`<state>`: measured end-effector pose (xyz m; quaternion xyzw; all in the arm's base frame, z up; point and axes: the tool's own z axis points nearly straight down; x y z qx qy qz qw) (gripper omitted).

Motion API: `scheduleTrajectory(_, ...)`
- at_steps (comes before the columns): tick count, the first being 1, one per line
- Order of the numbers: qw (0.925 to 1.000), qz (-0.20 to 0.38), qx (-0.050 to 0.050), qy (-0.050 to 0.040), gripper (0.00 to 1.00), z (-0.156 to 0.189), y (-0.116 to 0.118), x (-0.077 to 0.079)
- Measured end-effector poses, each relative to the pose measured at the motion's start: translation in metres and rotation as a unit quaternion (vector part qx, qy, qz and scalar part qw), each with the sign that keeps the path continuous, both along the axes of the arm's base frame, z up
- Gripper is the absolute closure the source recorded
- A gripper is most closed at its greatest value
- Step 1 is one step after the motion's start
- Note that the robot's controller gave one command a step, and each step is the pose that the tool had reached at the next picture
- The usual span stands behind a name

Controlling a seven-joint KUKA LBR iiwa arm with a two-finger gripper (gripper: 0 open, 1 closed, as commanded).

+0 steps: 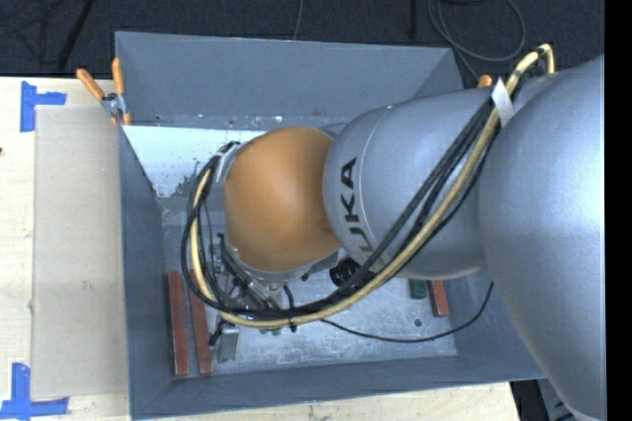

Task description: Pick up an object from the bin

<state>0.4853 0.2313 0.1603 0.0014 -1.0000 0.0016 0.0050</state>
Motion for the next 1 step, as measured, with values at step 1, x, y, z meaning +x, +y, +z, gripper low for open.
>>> scheduleTrajectory(1, 0.9915, 0.130, 0.001, -0.0010, 0.00, -0.0785, -0.0544, 0.0159)
